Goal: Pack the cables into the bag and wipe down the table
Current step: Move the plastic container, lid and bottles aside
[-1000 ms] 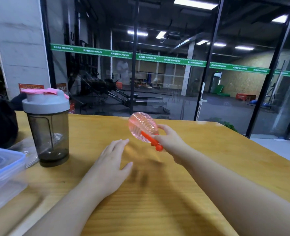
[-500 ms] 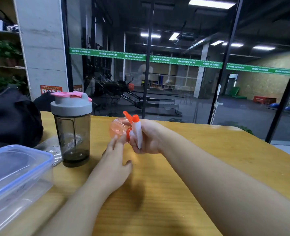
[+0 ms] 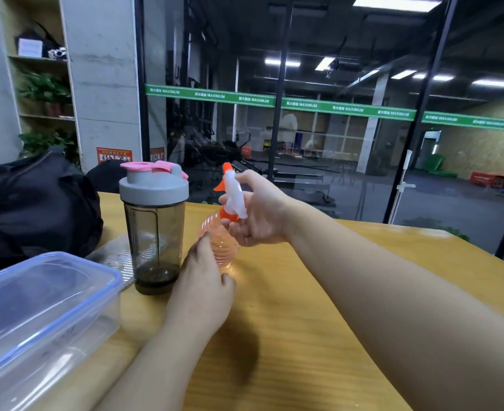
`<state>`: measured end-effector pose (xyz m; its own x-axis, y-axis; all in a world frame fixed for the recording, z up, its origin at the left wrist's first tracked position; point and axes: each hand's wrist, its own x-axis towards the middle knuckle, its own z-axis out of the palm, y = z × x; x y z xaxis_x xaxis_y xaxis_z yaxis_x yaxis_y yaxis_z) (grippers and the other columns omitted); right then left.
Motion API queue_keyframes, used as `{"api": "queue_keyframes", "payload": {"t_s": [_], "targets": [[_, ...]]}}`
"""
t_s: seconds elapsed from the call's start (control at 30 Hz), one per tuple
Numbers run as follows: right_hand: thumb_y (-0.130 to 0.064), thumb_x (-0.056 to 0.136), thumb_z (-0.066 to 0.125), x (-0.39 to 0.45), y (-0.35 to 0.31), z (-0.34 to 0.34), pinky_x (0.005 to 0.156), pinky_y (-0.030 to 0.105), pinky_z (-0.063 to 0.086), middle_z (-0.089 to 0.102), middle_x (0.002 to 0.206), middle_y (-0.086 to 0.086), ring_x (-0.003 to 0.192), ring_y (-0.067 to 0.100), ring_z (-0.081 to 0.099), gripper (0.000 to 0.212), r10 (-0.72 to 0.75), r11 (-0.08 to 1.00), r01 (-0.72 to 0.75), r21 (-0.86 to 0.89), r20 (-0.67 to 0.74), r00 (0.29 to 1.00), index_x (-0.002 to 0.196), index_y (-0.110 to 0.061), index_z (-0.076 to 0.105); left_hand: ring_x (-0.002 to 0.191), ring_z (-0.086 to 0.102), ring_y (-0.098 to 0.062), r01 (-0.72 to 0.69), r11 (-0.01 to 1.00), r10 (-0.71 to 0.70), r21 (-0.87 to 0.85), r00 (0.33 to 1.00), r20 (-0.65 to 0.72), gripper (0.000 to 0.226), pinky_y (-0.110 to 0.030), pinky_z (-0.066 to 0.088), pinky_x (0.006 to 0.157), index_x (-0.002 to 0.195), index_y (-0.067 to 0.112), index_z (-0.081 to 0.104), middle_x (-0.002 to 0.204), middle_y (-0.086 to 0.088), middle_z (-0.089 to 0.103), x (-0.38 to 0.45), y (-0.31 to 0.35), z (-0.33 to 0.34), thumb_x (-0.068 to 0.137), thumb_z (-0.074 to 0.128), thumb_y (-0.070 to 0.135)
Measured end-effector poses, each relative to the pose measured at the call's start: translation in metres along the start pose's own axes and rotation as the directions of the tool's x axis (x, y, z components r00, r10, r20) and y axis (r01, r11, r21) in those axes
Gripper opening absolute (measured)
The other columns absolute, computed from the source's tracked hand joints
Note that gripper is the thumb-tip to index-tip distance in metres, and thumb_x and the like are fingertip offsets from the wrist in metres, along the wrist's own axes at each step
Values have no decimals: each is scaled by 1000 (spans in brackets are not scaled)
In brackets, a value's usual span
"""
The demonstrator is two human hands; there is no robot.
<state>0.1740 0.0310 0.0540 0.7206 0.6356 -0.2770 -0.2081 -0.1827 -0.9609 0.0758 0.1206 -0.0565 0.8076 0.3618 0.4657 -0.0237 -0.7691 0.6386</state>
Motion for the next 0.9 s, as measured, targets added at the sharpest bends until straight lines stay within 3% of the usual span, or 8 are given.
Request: {"api": "queue_keyframes", "payload": {"t_s": [0.07, 0.17, 0.27, 0.33, 0.4, 0.57, 0.73, 0.9], "targets": [[-71, 77, 50, 8, -5, -1, 57, 23, 41, 57, 76, 4, 56, 12, 48, 55, -15, 978, 16, -207, 5, 1000, 101, -21, 56, 127, 38, -26, 39, 999, -38, 27, 999, -20, 69, -35, 35, 100, 144, 17, 15, 142, -9, 35, 1, 0, -1, 84, 51, 16], [-46, 86, 60, 22, -3, -1, 51, 22, 35, 55, 67, -1, 52, 11, 40, 34, -220, 835, 139, -532, -92, 971, 105, -18, 55, 126, 39, -28, 67, 996, -66, 54, 998, -14, 68, -34, 33, 100, 143, 17, 14, 142, -10, 34, 2, 0, -1, 86, 50, 18], [-36, 87, 63, 38, 4, -1, 50, 23, 32, 52, 67, -1, 53, 12, 40, 27, -455, 727, 216, -652, -222, 863, 97, -11, 61, 125, 39, -27, 75, 997, -75, 35, 997, -4, 67, -34, 33, 100, 144, 20, 16, 140, -9, 36, 0, -1, -2, 86, 50, 20], [-41, 88, 61, 48, 10, 3, 51, 24, 32, 52, 69, -4, 57, 12, 43, 27, -510, 702, 246, -669, -230, 829, 94, -15, 62, 126, 39, -26, 79, 996, -79, 40, 997, -4, 68, -33, 33, 101, 144, 20, 17, 141, -8, 36, 0, -2, -2, 85, 51, 19], [-43, 90, 58, 57, 17, 5, 55, 24, 38, 58, 86, -3, 72, 14, 50, 32, -517, 713, 250, -656, -249, 819, 113, -21, 63, 127, 38, -25, 76, 996, -76, 50, 997, -4, 66, -33, 33, 102, 143, 19, 21, 142, -7, 35, 1, -5, -1, 84, 51, 18], [-48, 91, 53, 68, 32, 4, 85, 36, 49, 55, 132, 4, 107, 21, 53, 53, -441, 788, 202, -581, -305, 844, 136, -21, 47, 126, 36, -26, 97, 986, -100, 132, 995, 17, 62, -34, 33, 103, 142, 23, 27, 142, -2, 33, 1, -8, 2, 84, 49, 21], [-70, 82, 46, 69, 39, 9, 57, 30, 54, 52, 128, 13, 98, 30, 57, 83, -161, 893, -33, -449, -387, 908, 134, -6, 42, 122, 40, -29, 202, 926, -205, 320, 978, -27, 56, -38, 33, 100, 136, 18, 31, 135, -6, 41, 0, -4, 2, 84, 48, 30], [-57, 86, 55, 81, 50, 15, 77, 35, 58, 62, 114, 13, 96, 28, 63, 66, -211, 916, 65, -396, -336, 918, 118, 1, 54, 122, 40, -29, 237, 874, -253, 425, 967, -19, 45, -39, 33, 101, 125, 14, 37, 130, -7, 44, -2, -2, 2, 85, 48, 33]]}}
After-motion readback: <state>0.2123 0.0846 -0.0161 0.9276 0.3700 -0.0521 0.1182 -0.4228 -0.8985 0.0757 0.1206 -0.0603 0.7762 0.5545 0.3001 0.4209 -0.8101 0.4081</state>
